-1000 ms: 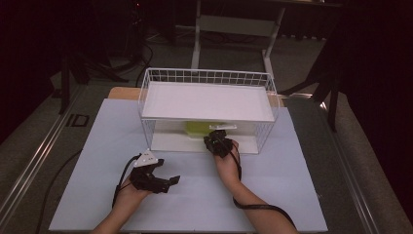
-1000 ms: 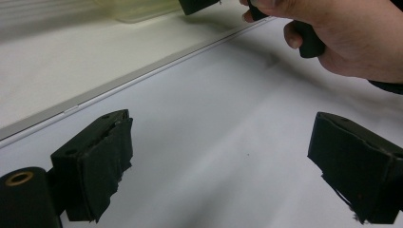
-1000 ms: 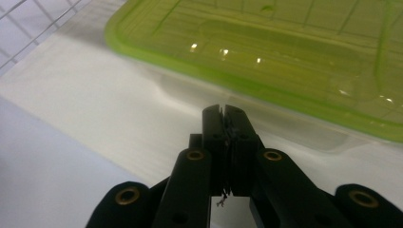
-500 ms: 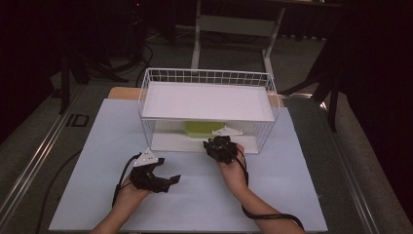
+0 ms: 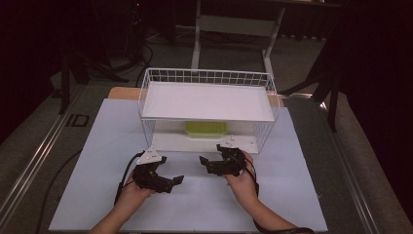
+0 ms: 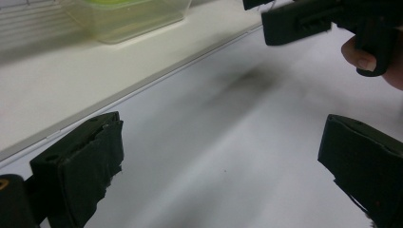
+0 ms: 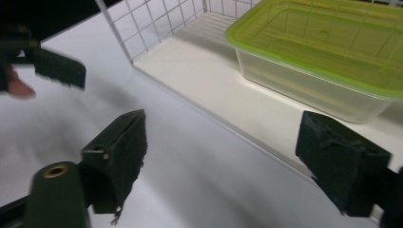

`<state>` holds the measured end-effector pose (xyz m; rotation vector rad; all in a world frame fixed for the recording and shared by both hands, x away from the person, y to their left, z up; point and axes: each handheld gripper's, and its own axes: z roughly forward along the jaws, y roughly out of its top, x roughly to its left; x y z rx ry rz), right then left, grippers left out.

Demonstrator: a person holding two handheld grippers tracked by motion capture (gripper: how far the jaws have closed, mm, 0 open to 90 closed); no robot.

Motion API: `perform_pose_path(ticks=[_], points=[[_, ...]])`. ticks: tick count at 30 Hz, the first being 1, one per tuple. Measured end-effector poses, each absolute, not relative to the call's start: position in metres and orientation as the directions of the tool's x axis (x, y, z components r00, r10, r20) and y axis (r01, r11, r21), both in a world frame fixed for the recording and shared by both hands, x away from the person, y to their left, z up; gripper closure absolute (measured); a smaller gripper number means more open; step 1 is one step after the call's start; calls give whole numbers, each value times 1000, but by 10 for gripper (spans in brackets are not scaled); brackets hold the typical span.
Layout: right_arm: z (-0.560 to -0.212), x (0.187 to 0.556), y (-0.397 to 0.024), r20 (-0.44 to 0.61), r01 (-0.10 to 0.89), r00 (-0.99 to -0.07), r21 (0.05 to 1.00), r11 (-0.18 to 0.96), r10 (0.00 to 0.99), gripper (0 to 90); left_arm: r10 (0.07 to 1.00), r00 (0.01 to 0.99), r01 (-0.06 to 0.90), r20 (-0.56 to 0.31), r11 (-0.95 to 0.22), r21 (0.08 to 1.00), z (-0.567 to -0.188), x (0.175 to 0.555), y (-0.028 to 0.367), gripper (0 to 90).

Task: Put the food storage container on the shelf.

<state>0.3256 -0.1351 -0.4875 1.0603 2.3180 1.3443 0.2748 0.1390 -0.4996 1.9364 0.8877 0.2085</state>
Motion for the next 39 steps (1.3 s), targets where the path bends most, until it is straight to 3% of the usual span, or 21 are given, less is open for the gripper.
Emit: perform_pose_path(ticks=[11,39], points=[[-489,307,-155,139,454,-738,826,334,661,155,620,761,468,-190,-322,823,-492,267,138,22],[-486,266,-219,131,451,-728,830,327,673,157,648,741,472,-177,-313,824,-496,238,171,22]])
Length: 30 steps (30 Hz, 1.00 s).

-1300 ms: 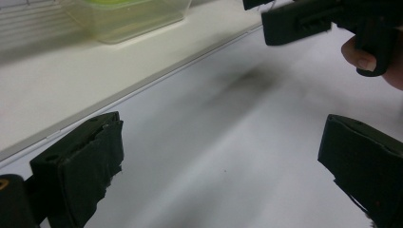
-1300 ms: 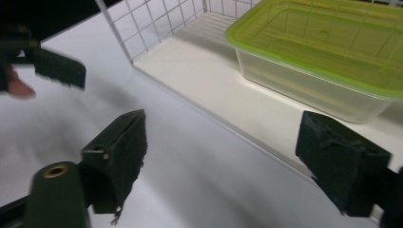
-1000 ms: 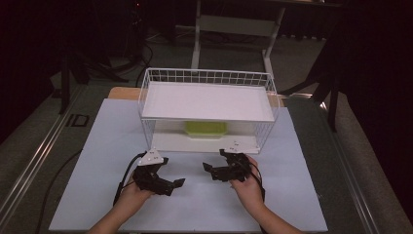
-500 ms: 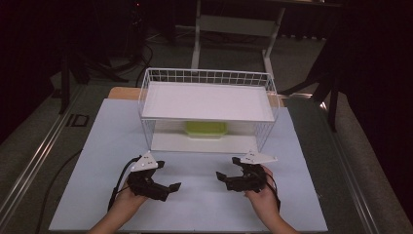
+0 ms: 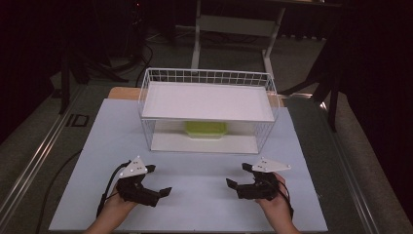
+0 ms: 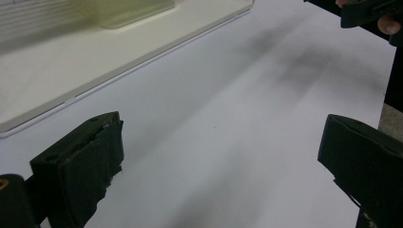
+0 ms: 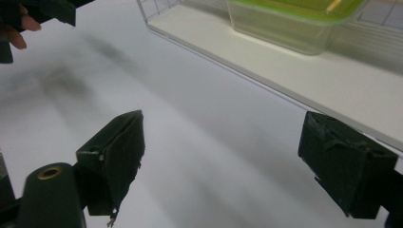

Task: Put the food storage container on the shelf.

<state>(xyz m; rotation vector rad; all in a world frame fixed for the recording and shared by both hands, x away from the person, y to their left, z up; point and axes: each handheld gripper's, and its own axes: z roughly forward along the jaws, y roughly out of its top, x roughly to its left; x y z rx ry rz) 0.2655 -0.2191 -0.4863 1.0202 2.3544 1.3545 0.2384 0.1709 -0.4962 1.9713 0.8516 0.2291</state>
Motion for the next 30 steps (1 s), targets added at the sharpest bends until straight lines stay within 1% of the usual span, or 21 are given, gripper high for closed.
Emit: perform_pose_path(ticks=[5,13,18,24,26,28,30], points=[[-486,258,-233,132,449,-715,839,307,687,157,644,739,483,-200,-298,824,-499,233,175,22],[-488,247,-257,145,473,-688,832,288,711,157,649,731,493,-210,-290,820,-506,224,184,22],[-491,240,-267,164,487,-688,826,283,707,156,657,724,499,-213,-284,819,-510,222,188,22],[-499,241,-274,166,494,-682,823,281,712,157,658,720,489,-221,-255,834,-512,221,189,22],[-501,242,-274,163,495,-681,820,286,714,157,660,721,484,-212,-260,835,-512,220,189,22],[-504,242,-273,146,492,-685,815,306,714,157,661,722,480,-205,-265,836,-512,218,189,22],[-507,243,-273,142,493,-692,810,318,708,157,662,717,484,-217,-250,839,-513,216,190,22]])
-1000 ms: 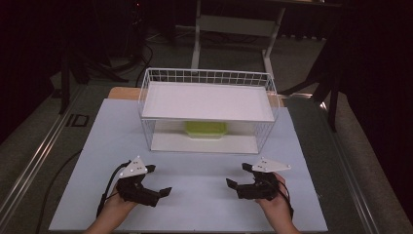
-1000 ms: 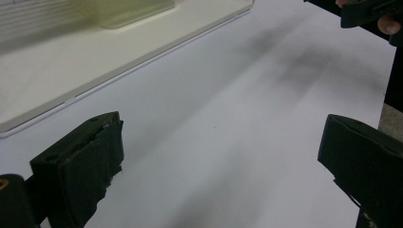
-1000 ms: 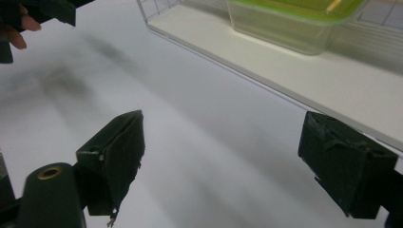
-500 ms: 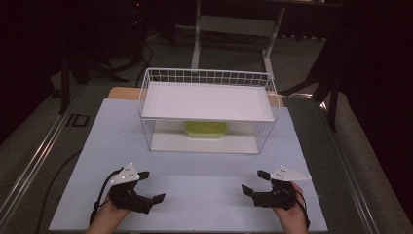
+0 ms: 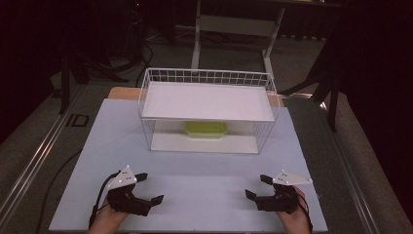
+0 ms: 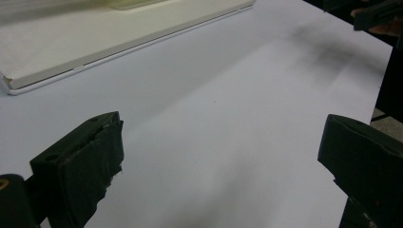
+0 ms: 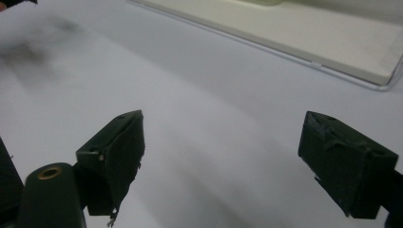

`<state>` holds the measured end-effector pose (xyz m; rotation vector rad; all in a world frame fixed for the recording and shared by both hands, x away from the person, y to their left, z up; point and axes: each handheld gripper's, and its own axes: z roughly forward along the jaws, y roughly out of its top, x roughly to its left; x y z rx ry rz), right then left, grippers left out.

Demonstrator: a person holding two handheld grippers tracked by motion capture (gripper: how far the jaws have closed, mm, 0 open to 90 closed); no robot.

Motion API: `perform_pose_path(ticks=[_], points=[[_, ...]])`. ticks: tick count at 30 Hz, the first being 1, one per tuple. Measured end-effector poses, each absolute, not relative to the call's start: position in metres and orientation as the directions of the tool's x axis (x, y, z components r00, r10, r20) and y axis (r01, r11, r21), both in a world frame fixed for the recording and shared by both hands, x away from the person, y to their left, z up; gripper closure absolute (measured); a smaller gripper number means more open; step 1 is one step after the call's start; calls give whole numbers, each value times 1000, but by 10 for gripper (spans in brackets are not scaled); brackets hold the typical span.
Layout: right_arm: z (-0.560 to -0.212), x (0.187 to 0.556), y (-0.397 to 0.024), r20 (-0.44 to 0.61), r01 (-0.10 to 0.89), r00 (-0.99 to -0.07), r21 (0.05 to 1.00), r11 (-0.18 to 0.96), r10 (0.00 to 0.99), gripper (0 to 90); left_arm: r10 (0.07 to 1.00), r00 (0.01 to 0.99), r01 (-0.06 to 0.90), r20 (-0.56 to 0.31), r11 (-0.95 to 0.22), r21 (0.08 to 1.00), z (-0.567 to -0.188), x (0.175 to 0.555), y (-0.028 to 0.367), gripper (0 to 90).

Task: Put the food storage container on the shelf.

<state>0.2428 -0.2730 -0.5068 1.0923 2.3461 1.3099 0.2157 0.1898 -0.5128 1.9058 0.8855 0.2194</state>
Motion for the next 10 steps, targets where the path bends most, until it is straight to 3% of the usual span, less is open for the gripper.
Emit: perform_pose_path(ticks=[10], points=[[-507,244,-278,138,482,-690,820,308,711,157,670,720,464,-181,-272,843,-514,215,189,22]])
